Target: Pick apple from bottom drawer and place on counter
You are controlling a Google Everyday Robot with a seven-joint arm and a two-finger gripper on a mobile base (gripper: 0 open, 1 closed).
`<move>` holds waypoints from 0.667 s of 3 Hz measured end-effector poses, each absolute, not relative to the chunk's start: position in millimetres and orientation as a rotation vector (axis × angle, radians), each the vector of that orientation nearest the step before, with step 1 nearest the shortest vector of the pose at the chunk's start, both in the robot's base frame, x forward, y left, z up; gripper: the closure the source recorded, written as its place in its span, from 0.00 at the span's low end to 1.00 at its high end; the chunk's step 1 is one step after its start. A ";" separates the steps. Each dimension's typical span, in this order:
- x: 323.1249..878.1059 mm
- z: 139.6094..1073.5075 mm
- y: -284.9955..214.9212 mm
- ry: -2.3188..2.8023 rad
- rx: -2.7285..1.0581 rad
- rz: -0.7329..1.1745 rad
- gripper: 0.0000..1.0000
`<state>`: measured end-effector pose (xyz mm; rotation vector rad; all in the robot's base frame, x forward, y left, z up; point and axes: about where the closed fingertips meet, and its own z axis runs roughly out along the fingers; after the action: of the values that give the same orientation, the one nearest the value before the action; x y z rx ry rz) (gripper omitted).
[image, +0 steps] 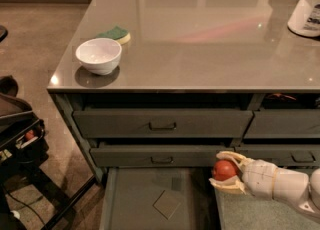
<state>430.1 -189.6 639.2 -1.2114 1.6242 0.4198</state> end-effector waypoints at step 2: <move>426.2 722.3 -177.3 1.557 -1.410 0.256 1.00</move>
Offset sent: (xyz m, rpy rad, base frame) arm -0.0099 0.0219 0.1953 -0.3811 -0.2622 0.1459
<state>426.2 -177.3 722.3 -1.4100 1.5568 0.2563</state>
